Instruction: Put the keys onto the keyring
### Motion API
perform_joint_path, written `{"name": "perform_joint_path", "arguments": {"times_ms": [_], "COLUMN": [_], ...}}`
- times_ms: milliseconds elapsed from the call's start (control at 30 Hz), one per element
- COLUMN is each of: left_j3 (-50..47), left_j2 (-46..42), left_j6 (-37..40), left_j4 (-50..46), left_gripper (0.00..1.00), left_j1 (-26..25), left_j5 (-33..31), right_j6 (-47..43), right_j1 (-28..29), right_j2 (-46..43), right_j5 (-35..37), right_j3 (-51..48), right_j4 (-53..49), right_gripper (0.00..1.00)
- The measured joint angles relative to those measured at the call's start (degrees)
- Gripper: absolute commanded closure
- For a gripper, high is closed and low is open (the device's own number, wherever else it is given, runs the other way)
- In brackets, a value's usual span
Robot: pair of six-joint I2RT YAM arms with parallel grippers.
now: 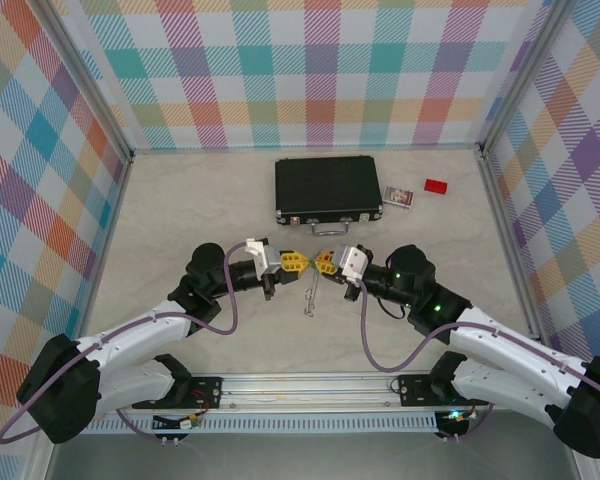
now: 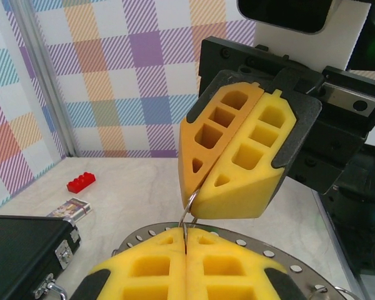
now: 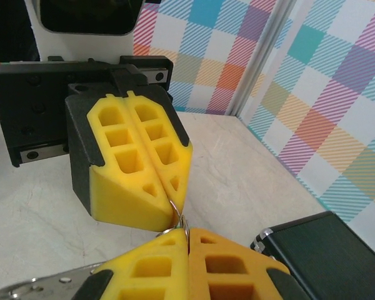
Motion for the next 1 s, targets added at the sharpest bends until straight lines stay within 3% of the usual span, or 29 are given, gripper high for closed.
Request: {"name": "perform_joint_path", "arguments": {"times_ms": [600, 733, 1000], "left_j3": [0.9, 1.0, 0.7], "left_j2": [1.6, 1.7, 1.8], "left_j6": [5.9, 7.1, 6.4], "left_j4": [-2.1, -1.5, -1.5], "left_gripper": [1.0, 0.72, 0.7], "left_j1": [-2.7, -3.1, -3.9], "left_j5": [-6.5, -7.6, -8.3], "right_j6": [9.3, 11.2, 12.4], "right_j1": [0.0, 0.0, 0.0], "right_j2": [1.0, 1.3, 1.6], "right_j5": [0.7, 1.3, 2.7], "right_j3": [0.4, 0.0, -0.9], "right_j4": [1.2, 3.6, 11.8], "right_gripper": [1.0, 1.0, 1.0]}}
